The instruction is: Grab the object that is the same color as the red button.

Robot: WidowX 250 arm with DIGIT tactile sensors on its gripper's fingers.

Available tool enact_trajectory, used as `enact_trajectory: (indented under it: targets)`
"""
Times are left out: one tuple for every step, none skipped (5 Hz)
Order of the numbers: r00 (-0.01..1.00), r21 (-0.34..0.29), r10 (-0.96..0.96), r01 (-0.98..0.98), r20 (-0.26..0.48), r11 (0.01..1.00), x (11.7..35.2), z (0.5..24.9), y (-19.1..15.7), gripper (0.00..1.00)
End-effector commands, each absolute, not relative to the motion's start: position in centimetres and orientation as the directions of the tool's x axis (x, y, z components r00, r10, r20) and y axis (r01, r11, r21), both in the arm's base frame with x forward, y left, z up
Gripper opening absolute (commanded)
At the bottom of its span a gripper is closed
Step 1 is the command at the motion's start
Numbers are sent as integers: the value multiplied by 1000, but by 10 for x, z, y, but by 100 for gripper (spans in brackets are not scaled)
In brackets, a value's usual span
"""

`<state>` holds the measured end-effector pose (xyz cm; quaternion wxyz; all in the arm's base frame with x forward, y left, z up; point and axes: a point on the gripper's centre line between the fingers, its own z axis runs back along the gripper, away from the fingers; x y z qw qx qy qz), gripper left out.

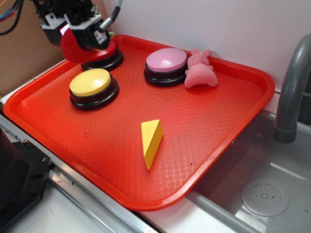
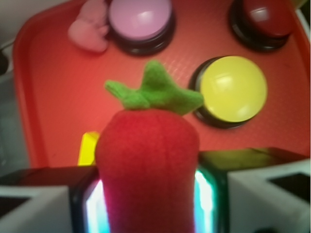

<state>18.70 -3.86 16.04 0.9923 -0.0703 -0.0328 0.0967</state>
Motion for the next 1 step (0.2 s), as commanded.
enact_trajectory:
  targets:
    - [990, -111, 132, -126, 56, 986, 182, 178, -27, 0]
